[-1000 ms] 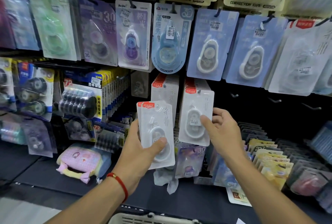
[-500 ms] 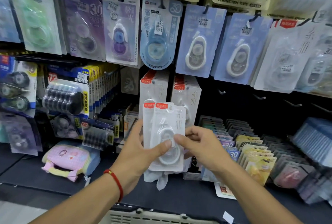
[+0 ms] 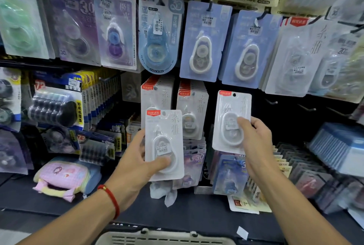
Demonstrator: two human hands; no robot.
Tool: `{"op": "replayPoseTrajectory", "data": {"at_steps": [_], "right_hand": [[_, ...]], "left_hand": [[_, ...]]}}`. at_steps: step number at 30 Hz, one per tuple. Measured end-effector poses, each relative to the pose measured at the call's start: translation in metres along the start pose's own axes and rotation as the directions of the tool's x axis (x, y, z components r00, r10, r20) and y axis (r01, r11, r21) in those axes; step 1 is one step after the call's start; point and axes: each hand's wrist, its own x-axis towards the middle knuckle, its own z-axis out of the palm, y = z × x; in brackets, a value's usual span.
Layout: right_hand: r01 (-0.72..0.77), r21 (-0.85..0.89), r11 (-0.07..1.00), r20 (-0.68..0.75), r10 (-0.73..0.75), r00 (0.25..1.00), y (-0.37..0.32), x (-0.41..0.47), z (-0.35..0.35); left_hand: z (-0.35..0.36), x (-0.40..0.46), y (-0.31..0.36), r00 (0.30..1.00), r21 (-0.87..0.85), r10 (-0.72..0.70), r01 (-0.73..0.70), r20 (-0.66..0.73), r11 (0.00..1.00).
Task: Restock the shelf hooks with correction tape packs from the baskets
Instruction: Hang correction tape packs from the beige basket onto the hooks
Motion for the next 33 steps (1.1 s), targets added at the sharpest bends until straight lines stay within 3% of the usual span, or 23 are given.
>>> {"op": "replayPoseTrajectory", "data": {"at_steps": [15, 18, 20, 22, 24, 26, 29, 33], "right_hand": [[0.101, -0.176, 0.979, -0.033, -0.109, 0.993, 0.011, 0.000, -0.005], [0.043, -0.482, 0.875, -0.042, -0.072, 0.996, 0.017, 0.000, -0.008], [0.123, -0.614, 0.779, -0.031, -0.180, 0.983, 0.014, -0.010, -0.007], [0.257, -0.541, 0.801, 0.168, -0.197, 0.966, 0.008, -0.020, 0.000], [0.243, -0.389, 0.889, 0.450, -0.046, 0.892, 0.004, -0.034, 0.011], [0.226, -0.343, 0.912, 0.594, 0.025, 0.804, 0.007, -0.045, 0.020], [0.207, -0.297, 0.932, 0.608, 0.018, 0.794, 0.017, -0.053, 0.025], [0.036, -0.115, 0.993, 0.401, 0.013, 0.916, 0.018, -0.047, 0.022]], "left_hand": [[0.002, 0.001, -0.003, 1.000, 0.000, -0.010, 0.010, 0.029, 1.000], [0.005, 0.000, -0.001, 0.999, -0.019, -0.007, 0.008, 0.049, 1.000], [0.007, -0.002, 0.001, 0.998, -0.028, -0.002, 0.004, 0.057, 1.000], [0.010, -0.003, 0.002, 0.999, -0.036, -0.007, 0.009, 0.054, 0.999], [0.014, -0.004, 0.002, 0.999, -0.039, -0.012, 0.013, 0.039, 0.999], [0.019, -0.005, 0.002, 0.999, -0.042, -0.018, 0.020, 0.040, 0.999], [0.026, -0.008, 0.004, 0.998, -0.046, -0.027, 0.030, 0.060, 0.998], [0.030, -0.009, 0.005, 0.997, -0.023, -0.052, 0.053, 0.052, 0.998]]}}
